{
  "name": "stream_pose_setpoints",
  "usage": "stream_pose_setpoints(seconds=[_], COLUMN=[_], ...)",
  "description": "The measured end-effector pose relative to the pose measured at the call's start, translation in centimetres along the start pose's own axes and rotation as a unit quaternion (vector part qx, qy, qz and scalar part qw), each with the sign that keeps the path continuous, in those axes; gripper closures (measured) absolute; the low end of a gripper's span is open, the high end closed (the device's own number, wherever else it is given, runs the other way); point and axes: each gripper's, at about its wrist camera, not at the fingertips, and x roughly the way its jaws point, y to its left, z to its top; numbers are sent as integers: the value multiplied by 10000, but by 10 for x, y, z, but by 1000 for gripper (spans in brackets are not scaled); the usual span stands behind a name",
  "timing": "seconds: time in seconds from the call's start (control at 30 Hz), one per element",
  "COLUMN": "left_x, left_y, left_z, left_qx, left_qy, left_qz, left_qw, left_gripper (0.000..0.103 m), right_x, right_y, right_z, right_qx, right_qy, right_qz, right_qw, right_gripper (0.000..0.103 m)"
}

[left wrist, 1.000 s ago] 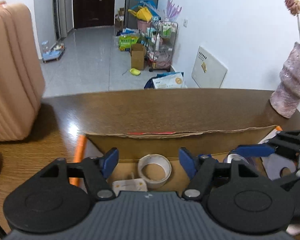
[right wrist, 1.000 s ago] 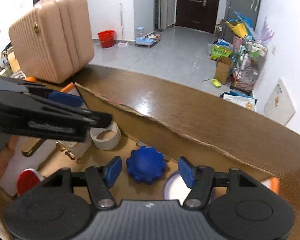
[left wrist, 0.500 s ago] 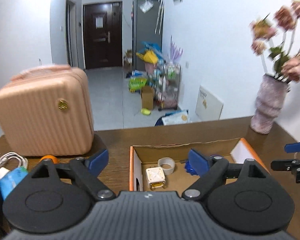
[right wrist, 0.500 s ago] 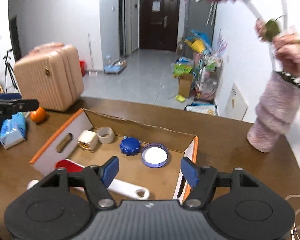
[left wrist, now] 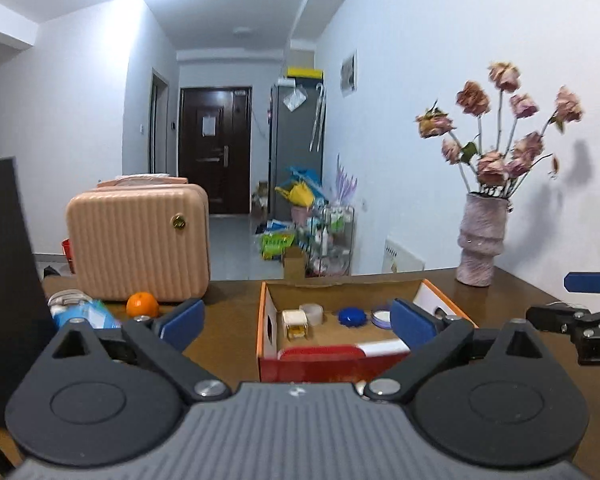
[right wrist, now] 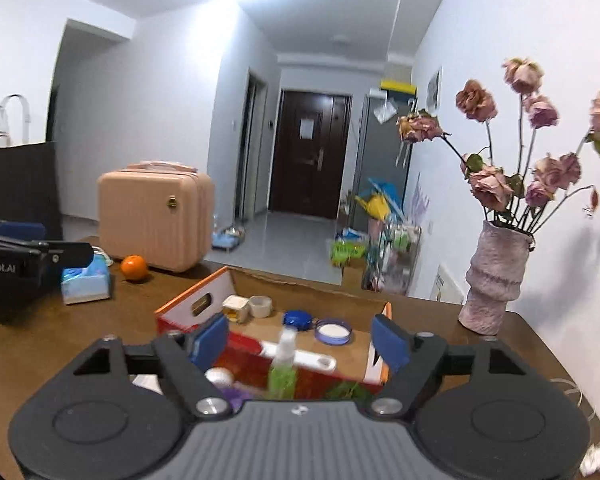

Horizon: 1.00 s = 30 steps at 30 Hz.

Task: Organize rigid objects
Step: 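Open both tools and lift them away from the box, then move both tools toward the white plastic container on the table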

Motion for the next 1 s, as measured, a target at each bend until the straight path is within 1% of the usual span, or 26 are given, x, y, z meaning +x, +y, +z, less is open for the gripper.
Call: stream_pose_setpoints(seconds=[0.07, 0.13, 0.2, 0.27, 0.3, 0.37, 0.47, 0.53, 0.6, 0.63, 0.67, 0.73, 0.8, 0.83, 0.87, 0.9, 0.93, 0.97, 1.0], left_x=[-24, -47, -70, -92, -100, -114, -124, -127, -125, -123, -121, -113, -102, -96, -87, -79, -69, -56, -44], left_y=[1, 2, 1, 2, 2, -1, -7, -10, -15, -17, -18, -20, -20, -20, -20, -18, -15, -11, -7], left_z=[-22, -44, -64, -86, -96, -122, -153, -167, -174, -175, -175, -172, -168, -165, -161, -157, -151, -145, -139], left_qx=[-60, -58, 43, 66, 67, 99, 238, 310, 532, 702, 806, 918, 888, 853, 783, 661, 470, 211, 34], left_qy=[-125, -194, -308, -512, -543, -453, -189, -53, 53, -2, -69, -81, -77, -66, -42, -10, 47, 150, 248], left_qz=[-24, 145, 222, 116, 76, 35, 8, -53, -161, -165, -165, -154, -159, -153, -156, -150, -126, -130, -196], left_qw=[9999, 9997, 9993, 9986, 9985, 9989, 9995, 9995, 9984, 9974, 9966, 9956, 9959, 9962, 9968, 9977, 9988, 9996, 9995], left_gripper=[0, 0, 0, 0, 0, 0, 0, 0, 0, 0, 0, 0, 0, 0, 0, 0, 0, 1, 2], right_x=[-18, -37, -53, -63, -66, -70, -77, -81, -79, -76, -72, -63, -50, -43, -33, -22, -11, 1, 13], right_y=[6, 11, 17, 24, 28, 33, 41, 46, 48, 47, 45, 38, 31, 28, 24, 19, 14, 11, 8], right_z=[-22, -45, -68, -86, -96, -112, -134, -146, -154, -156, -157, -158, -154, -152, -149, -146, -144, -141, -137], right_qx=[18, 138, 302, 347, 366, 353, 427, 227, -16, -29, 20, 261, 486, 574, 697, 851, 1011, 1145, 1274], right_qy=[-36, -68, -90, -73, -46, 40, 93, 80, 93, 134, 180, 257, 419, 526, 647, 746, 838, 888, 928], right_qz=[-26, -9, 66, 91, 58, 51, 59, 96, -35, -99, -126, -120, -47, -22, -34, -40, 19, 127, 264], right_qw=[10000, 9999, 9995, 9993, 9993, 9994, 9990, 9997, 9999, 9999, 9998, 9993, 9979, 9970, 9955, 9936, 9913, 9894, 9872], right_gripper=[21, 20, 18, 16, 16, 16, 16, 16, 16, 16, 16, 17, 20, 26, 34, 39, 47, 51, 52])
